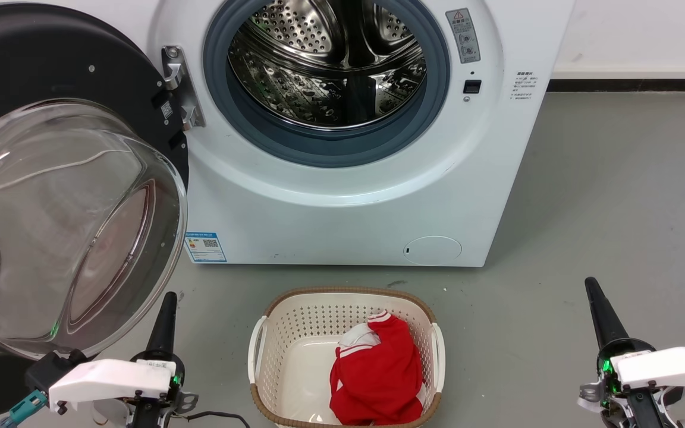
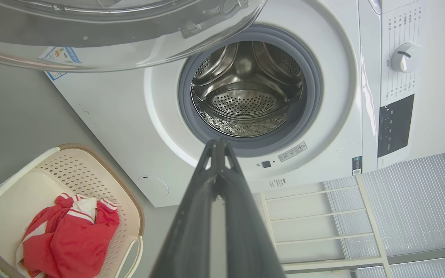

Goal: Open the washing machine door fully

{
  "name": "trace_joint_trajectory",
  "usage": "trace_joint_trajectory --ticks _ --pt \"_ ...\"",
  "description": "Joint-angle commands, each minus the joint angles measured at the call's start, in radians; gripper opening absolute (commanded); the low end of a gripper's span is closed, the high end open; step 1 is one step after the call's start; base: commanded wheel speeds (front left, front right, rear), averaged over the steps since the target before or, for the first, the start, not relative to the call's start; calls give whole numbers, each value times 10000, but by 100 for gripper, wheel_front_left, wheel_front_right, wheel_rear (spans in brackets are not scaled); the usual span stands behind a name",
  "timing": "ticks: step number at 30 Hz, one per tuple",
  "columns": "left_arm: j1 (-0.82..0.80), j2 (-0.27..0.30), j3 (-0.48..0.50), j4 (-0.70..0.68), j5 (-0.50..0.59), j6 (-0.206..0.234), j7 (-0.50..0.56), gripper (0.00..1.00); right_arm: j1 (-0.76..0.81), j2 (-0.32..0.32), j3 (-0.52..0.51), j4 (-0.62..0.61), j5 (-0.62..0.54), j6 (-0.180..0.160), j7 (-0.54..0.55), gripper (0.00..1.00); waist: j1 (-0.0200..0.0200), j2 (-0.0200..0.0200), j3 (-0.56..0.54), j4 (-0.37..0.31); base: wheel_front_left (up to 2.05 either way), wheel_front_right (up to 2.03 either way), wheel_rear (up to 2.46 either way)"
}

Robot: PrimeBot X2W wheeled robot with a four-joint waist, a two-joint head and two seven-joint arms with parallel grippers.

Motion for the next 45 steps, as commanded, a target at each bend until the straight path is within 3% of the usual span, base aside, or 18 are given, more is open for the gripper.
trace_joint_trajectory --ticks 1,45 --pt "-257 3 58 -22 -286 -61 84 0 -263 -55 -44 -7 293 -1 69 0 0 0 1 -1 0 0 0" --pt "-401 -77 313 284 -3601 -314 935 0 -499 22 -372 363 3453 -3 771 0 0 0 34 -34 0 0 0"
